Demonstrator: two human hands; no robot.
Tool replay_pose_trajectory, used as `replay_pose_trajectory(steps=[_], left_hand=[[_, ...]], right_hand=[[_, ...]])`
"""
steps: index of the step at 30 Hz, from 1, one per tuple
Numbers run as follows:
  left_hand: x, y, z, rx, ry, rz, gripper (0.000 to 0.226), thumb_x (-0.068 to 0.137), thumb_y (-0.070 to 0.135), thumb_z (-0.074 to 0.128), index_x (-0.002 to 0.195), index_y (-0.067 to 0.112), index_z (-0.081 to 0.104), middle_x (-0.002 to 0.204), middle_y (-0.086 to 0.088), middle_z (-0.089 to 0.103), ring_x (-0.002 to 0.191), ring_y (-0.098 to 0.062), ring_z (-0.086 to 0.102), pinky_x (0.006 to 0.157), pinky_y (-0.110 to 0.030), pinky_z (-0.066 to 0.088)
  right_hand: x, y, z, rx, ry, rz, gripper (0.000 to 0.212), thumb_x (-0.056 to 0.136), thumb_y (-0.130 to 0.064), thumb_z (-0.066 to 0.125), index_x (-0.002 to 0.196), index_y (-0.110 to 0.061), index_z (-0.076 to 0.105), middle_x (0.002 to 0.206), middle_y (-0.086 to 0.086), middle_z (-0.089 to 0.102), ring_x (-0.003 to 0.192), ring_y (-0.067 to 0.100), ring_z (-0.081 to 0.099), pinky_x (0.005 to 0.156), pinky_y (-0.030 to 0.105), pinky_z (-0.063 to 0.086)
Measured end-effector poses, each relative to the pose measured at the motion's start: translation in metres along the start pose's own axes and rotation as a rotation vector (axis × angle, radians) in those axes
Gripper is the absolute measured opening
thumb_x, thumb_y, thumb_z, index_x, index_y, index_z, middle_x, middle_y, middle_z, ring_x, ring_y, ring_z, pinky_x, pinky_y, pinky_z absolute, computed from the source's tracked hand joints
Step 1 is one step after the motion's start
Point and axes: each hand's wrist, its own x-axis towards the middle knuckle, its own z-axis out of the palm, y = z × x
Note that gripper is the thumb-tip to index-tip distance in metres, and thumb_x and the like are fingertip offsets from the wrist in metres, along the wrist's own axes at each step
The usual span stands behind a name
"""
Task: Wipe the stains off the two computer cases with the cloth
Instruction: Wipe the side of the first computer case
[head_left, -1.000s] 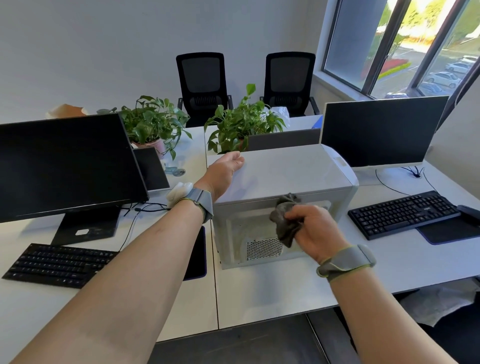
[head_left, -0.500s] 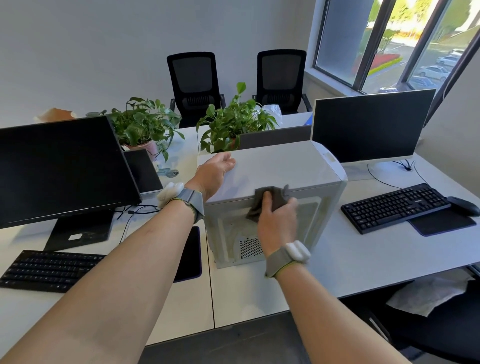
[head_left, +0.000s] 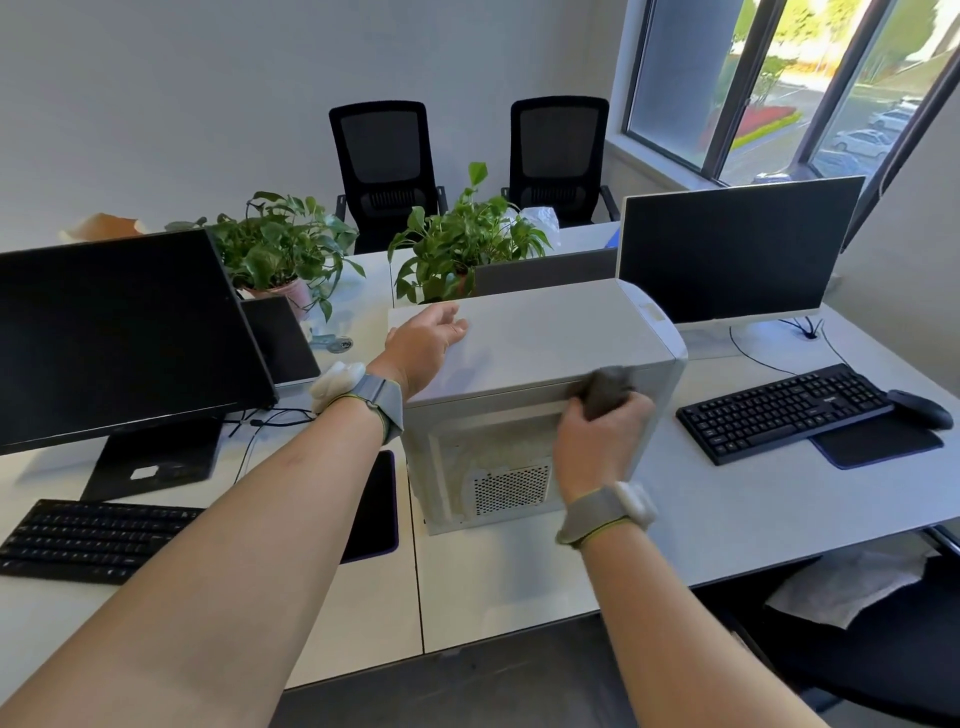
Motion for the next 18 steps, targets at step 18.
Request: replay_pose_trajectory(steps=[18], left_hand=[[-0.008, 0.007, -0.008, -0.214, 0.049, 0.016, 0.045, 0.111, 0.027, 0.042, 0.151, 0.007, 0.046, 0.152, -0.011, 0.049, 0.144, -0.02, 0.041, 0.121, -0.032, 0.028]], right_hand=[[-0.084, -0.004, 0.066, -0.07, -0.269, 0.082, 0.028, 0.08, -0.034, 0.082, 0.093, -0.015, 0.065, 0.08, -0.006, 0.065, 0.076, 0.017, 0.061, 0.069, 0.027, 0.045]])
